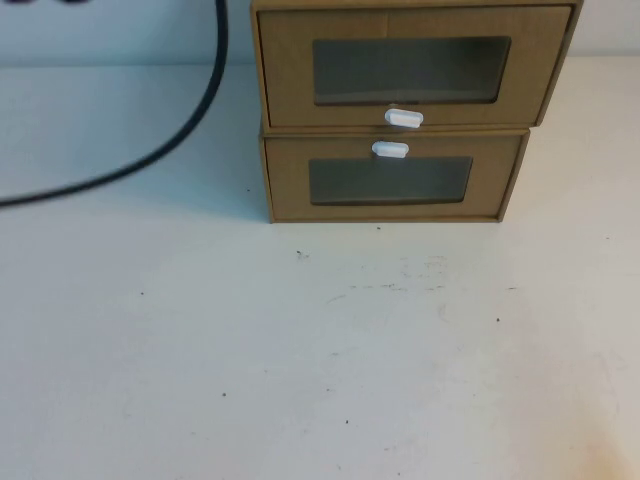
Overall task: Open the shoe box
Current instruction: 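Pull the top drawer of the cardboard box fully open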
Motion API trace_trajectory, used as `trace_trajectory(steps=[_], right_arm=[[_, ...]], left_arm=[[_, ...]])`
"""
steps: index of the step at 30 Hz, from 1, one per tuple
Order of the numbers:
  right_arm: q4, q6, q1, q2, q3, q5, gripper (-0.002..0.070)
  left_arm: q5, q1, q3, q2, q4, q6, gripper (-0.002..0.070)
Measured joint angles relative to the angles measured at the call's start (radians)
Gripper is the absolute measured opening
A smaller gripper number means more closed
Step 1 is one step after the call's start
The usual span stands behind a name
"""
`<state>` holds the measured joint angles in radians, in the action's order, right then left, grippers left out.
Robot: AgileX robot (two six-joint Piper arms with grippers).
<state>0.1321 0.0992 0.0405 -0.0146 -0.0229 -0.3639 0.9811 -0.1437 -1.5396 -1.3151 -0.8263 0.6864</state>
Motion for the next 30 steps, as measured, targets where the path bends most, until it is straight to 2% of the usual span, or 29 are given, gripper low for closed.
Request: trace_trajectory(steps=[4, 8, 13, 17, 23, 30], right_arm=[[0.000, 0.000, 0.000, 0.000, 0.000, 0.000, -0.0015], [0.000, 0.000, 0.000, 0.000, 0.000, 0.000, -0.0015], [0.000, 0.000, 0.000, 0.000, 0.000, 0.000, -0.0015], [0.000, 0.000, 0.000, 0.000, 0.000, 0.000, -0.0015], [0.000, 0.000, 0.000, 0.000, 0.000, 0.000, -0.0015], [0.000, 0.000, 0.000, 0.000, 0.000, 0.000, -0.0015]], left_arm=[[0.075, -0.019, -0.247, -0.177, -0.038, 0.004, -0.0003], [0.110, -0.089, -0.440, -0.330, -0.038, 0.001, -0.0003], [0.126, -0.163, -0.634, -0.502, -0.038, -0.004, -0.0003], [0.128, -0.185, -0.753, -0.628, -0.038, -0.006, -0.0003], [0.130, -0.188, -0.809, -0.763, -0.024, -0.006, -0.0003], [0.140, -0.188, -0.810, -0.815, 0.027, -0.016, -0.0003]])
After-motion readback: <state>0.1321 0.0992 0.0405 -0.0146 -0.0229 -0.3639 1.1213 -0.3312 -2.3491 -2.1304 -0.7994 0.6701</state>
